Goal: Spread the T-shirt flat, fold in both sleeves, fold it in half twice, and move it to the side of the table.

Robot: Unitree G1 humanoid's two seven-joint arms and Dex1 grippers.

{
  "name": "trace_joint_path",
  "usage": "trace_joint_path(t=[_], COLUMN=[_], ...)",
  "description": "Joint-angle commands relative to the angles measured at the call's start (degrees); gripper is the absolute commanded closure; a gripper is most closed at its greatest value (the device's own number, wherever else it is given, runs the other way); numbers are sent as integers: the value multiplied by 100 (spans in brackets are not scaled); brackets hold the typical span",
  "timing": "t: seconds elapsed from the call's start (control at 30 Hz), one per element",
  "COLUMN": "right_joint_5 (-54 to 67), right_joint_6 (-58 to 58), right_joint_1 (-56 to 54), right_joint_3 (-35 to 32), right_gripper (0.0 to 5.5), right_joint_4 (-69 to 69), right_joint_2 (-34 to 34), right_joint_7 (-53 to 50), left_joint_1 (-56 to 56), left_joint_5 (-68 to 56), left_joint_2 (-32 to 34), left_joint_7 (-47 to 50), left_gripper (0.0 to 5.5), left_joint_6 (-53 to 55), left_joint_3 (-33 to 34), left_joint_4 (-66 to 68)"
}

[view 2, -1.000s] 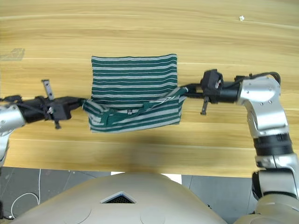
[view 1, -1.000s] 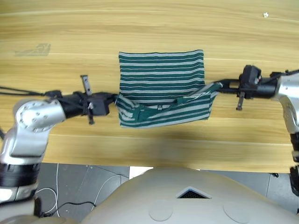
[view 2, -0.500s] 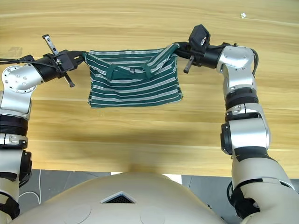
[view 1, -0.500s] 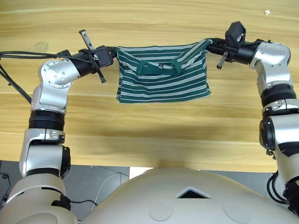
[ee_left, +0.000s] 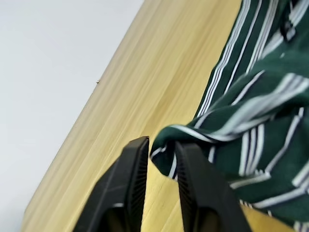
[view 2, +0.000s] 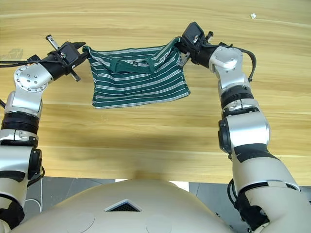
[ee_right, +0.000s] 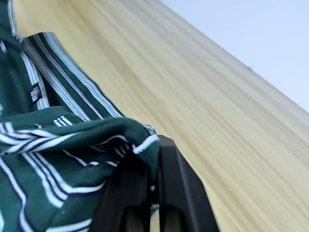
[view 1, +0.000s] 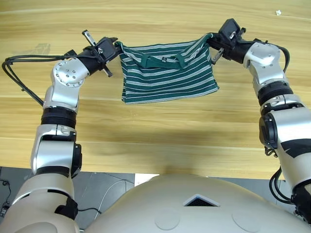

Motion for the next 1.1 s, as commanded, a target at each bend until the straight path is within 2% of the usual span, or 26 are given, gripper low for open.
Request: trace_joint_path(t=[0.03, 0.37, 0.63, 0.87, 1.1], right_joint_5=[-261, -470, -669, -1905, -2846], right_joint_6=[329, 632, 337, -8, -14], right_joint_1=[-292, -155, 101, 52, 236], right_joint_3=[-72, -100, 24, 1060, 1964], right_gripper=[472, 466, 466, 466, 466], right_joint_4=[280, 441, 346, 340, 463], right_joint_2=[39, -22, 73, -269, -481], right_joint_7=[-984, -1304, -1205, -1360, -1177], left_joint_1=[-252, -184, 211, 768, 1331], left_joint_5=[-129, -98, -126, -433, -326], left_joint_2=[-183, -396, -477, -325, -413], left_joint_7=[461, 745, 1181, 1709, 1602], left_gripper=[390, 244, 133, 127, 127], left_joint_6=[509, 699, 568, 961, 1526], left_joint_3=[275, 236, 381, 1131, 1094], left_joint_4=[459, 986, 334, -1702, -3156])
